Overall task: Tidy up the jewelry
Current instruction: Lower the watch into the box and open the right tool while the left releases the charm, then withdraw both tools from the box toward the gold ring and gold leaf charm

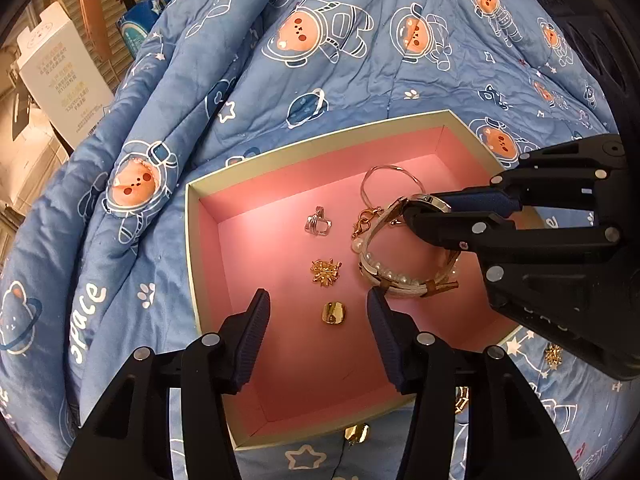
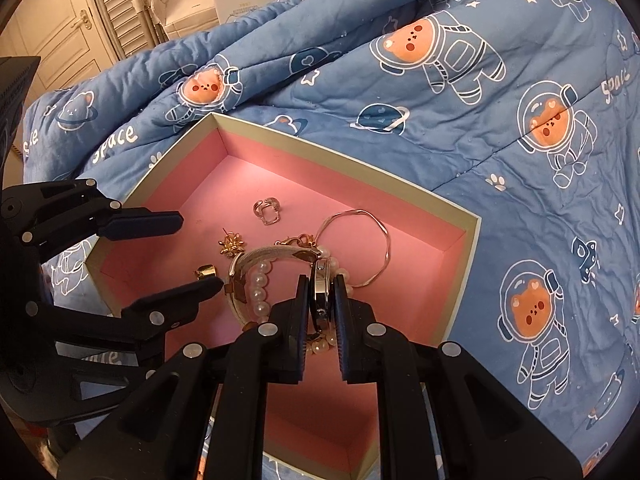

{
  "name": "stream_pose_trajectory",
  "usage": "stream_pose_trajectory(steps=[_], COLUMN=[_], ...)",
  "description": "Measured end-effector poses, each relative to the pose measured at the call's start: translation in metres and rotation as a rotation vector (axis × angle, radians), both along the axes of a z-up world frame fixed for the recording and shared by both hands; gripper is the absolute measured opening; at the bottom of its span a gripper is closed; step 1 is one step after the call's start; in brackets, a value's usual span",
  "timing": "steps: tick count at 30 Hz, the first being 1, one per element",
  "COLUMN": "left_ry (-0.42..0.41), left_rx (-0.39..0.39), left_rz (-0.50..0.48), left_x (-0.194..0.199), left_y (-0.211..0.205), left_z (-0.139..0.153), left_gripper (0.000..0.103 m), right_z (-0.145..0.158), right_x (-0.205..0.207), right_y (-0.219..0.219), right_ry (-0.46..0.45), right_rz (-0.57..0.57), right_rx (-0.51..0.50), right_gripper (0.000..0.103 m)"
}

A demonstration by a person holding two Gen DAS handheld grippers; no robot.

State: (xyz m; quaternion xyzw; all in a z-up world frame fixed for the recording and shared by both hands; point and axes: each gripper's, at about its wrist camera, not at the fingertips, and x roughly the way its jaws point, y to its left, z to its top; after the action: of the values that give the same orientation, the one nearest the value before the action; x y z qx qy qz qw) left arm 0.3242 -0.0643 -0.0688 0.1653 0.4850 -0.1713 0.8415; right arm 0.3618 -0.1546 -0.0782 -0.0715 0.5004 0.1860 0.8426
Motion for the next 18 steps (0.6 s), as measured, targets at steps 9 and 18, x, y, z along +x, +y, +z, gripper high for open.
stream_pose_trajectory(steps=[9,18], left_ry=[-0.103,-0.131], left_rx=[-0.097,-0.293], left_rz=[0.083,0.278], left_x=[-0.021,-0.069], left_y=[0.034,0.090], left_z=[0.033,0.035], left_gripper=[0.074,0.092], right_z=[0.028,0.048], right_x=[-0.007,-0.050], right_y=[-0.011,-0.036], right_ry=[-0.090,-0.153], right_rz=[-0.026,-0.050], right_rx=[0.020,0.073], right_gripper=[0.052,0.069])
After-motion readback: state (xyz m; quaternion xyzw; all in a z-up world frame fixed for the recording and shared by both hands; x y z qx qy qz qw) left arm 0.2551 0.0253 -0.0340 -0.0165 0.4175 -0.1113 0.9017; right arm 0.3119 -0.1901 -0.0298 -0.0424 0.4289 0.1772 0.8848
